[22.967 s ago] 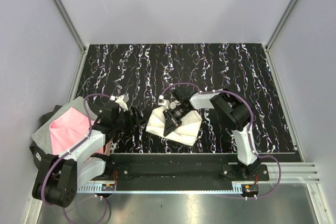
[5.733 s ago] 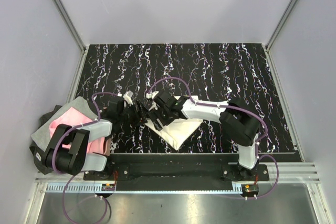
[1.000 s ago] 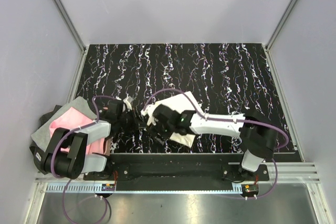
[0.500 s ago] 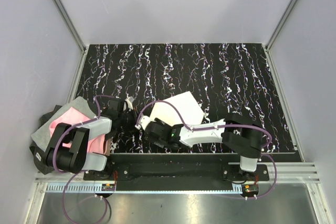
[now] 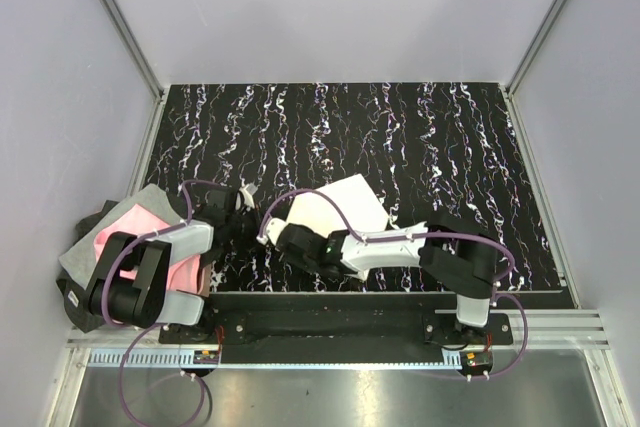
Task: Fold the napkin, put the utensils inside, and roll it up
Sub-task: Roll the napkin with the utensil
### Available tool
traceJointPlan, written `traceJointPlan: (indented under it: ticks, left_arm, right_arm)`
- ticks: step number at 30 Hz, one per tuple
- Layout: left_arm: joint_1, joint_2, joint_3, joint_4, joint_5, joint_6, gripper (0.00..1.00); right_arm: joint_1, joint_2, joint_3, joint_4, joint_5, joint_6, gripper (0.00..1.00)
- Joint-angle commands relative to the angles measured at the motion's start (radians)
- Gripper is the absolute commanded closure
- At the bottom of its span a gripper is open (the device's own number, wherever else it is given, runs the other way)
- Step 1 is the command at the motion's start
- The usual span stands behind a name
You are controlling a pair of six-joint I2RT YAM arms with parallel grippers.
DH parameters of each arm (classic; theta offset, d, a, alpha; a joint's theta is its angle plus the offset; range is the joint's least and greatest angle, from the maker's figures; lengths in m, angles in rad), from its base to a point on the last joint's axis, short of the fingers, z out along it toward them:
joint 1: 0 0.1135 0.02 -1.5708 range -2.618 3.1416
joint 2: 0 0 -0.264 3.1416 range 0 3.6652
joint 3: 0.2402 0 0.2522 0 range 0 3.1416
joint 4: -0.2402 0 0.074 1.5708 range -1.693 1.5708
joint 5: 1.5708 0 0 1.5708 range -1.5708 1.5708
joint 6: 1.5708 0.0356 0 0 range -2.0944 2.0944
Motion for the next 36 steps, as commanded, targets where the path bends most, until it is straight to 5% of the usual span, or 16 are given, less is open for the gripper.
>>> traceJointPlan:
  ticks: [1, 2, 5, 8, 21, 28, 36]
  left_arm:
    - [-0.001, -0.006, 0.06, 0.028, 0.033, 0.016, 0.86]
    - [0.001, -0.015, 0.061, 0.025, 0.023, 0.013, 0.7]
    - [0.01, -0.06, 0.061, 0.028, -0.032, 0.002, 0.48]
    - [0.021, -0.155, 0.04, 0.023, -0.11, -0.004, 0.38]
    - [-0.036, -0.496, -0.167, 0.149, -0.172, 0.08, 0.31]
    - [-0.087, -0.583, -0.285, 0.334, -0.122, 0.105, 0.24]
    - [-0.11, -0.491, -0.327, 0.474, -0.106, 0.137, 0.22]
  right_arm:
    - [-0.055, 0.059, 0.019, -0.144, -0.311, 0.012, 1.0]
    - [-0.066, 0.059, 0.041, -0.182, -0.362, 0.02, 1.0]
    - [-0.121, 0.056, 0.078, -0.24, -0.528, 0.032, 1.0]
    - [-0.181, 0.045, 0.107, -0.274, -0.681, 0.048, 1.0]
    - [-0.414, 0.171, 0.262, -0.368, -1.25, 0.097, 1.0]
    - [-0.473, 0.269, 0.311, -0.419, -1.376, 0.071, 1.0]
    - [-0.499, 0.321, 0.352, -0.457, -1.433, 0.037, 1.0]
